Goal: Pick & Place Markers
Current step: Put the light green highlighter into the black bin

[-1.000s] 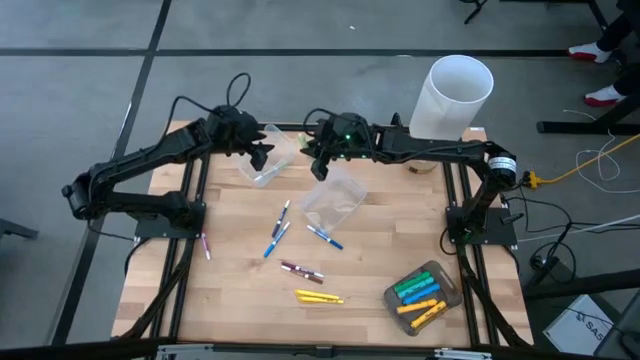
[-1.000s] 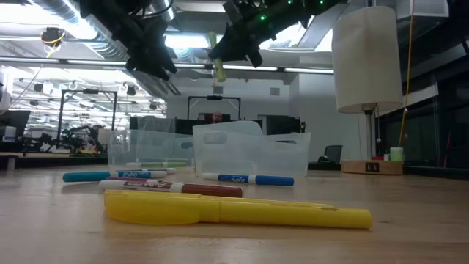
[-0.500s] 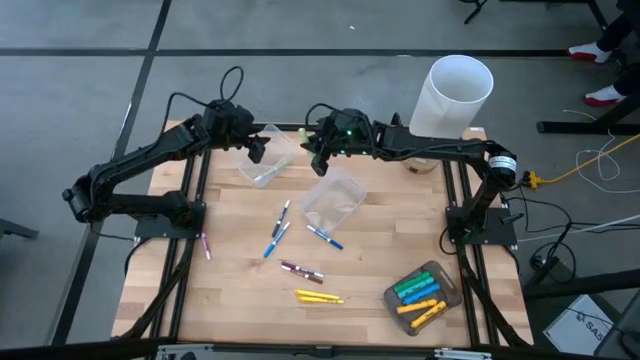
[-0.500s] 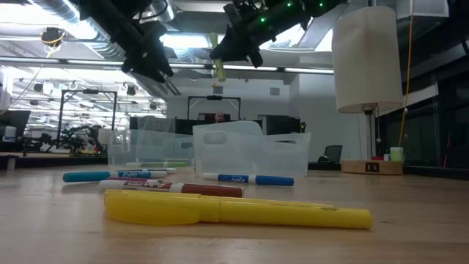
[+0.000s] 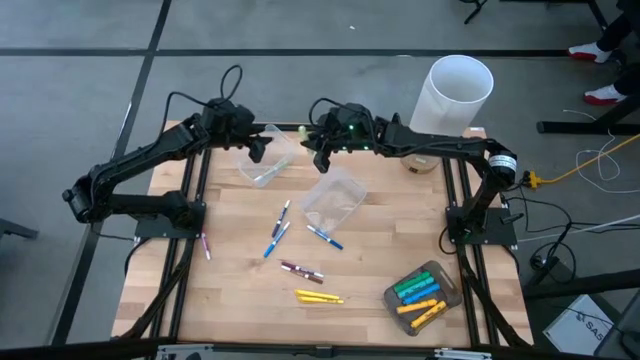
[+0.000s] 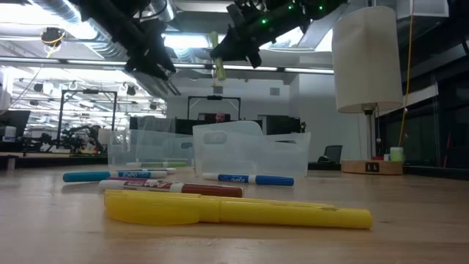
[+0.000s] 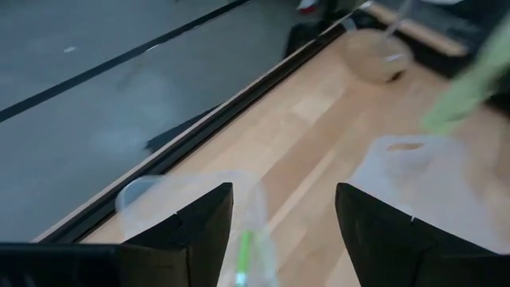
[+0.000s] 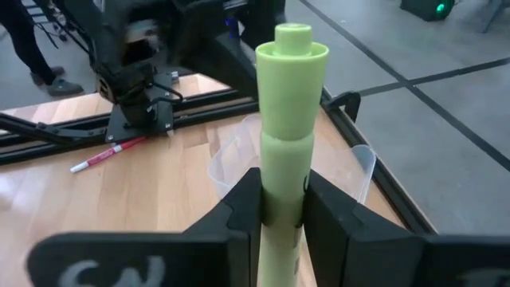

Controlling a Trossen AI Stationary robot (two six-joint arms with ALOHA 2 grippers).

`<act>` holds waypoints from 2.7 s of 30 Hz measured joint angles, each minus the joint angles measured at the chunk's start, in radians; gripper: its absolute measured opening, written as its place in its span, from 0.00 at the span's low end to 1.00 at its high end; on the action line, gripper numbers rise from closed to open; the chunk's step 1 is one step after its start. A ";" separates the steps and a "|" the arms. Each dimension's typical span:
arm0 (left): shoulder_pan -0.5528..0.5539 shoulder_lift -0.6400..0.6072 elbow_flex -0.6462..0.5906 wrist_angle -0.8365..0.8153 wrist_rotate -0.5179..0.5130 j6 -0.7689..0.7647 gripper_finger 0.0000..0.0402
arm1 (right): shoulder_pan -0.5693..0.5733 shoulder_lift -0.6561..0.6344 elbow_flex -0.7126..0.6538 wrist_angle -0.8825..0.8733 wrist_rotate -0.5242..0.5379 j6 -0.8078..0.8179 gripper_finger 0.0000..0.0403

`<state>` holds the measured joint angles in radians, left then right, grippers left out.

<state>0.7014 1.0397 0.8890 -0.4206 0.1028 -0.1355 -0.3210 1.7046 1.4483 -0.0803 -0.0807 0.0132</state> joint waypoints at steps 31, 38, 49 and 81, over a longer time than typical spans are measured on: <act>0.000 -0.001 0.000 0.299 0.460 -0.006 0.54 | -0.010 0.000 0.001 0.290 -0.159 0.095 0.17; -0.012 -0.004 0.000 0.333 0.509 -0.008 0.54 | -0.010 0.000 0.001 0.322 -0.202 0.138 0.17; -0.040 -0.004 0.000 0.350 0.513 -0.008 0.54 | -0.010 0.000 0.001 0.338 -0.202 0.145 0.17; -0.040 -0.004 0.000 0.334 0.519 -0.050 0.54 | 0.274 -0.252 0.001 -0.644 -0.409 0.101 0.17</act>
<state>0.6617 1.0359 0.8890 -0.0868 0.6216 -0.1856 -0.0472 1.4525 1.4490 -0.7239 -0.4900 0.1143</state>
